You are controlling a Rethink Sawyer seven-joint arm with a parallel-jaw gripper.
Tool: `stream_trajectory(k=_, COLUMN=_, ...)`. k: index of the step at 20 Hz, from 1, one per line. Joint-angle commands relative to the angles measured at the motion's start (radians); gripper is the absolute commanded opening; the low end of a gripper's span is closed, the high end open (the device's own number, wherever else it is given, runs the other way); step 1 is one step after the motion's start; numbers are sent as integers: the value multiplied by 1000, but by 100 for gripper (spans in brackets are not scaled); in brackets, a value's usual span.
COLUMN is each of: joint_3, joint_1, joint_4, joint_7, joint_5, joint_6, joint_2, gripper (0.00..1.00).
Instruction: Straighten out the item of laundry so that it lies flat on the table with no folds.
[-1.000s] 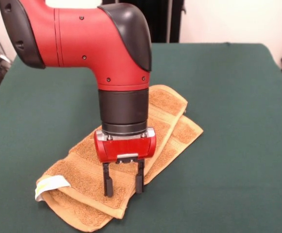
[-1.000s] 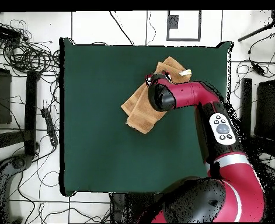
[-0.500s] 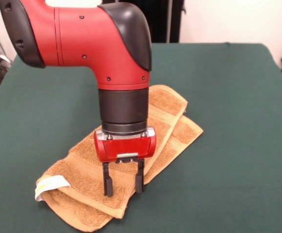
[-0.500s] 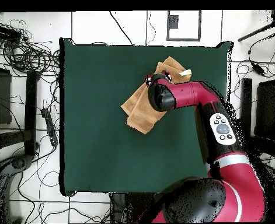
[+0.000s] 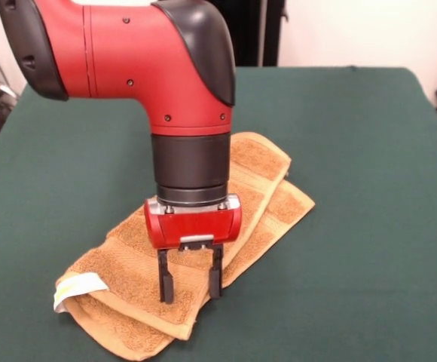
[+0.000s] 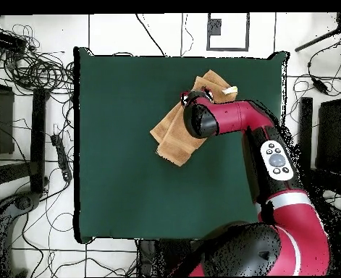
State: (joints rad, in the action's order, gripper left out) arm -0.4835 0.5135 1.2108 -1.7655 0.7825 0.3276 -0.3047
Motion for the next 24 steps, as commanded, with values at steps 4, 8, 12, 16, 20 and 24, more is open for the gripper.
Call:
stream_trajectory(k=4, joint_3=-27, joint_1=-33, joint_4=111, joint_7=101, joint_5=1, joint_6=97, joint_2=27, gripper=0)
stream_trajectory(k=8, joint_3=-31, joint_1=-33, joint_4=107, joint_7=113, joint_5=3, joint_6=103, joint_2=27, gripper=0)
stream_trajectory(k=12, joint_3=-42, joint_1=-20, joint_4=110, joint_7=134, joint_5=1, joint_6=109, joint_2=27, gripper=0)
stream_trajectory(k=16, joint_3=-57, joint_1=-5, joint_4=116, joint_7=157, joint_5=-7, joint_6=124, joint_2=22, gripper=0)
stream_trajectory(k=20, joint_3=-75, joint_1=17, joint_4=159, joint_7=160, joint_5=-36, joint_6=148, joint_2=-18, gripper=0)
stream_trajectory(k=24, joint_3=-84, joint_1=45, joint_4=238, joint_7=164, joint_5=-71, joint_6=183, joint_2=-95, gripper=0)
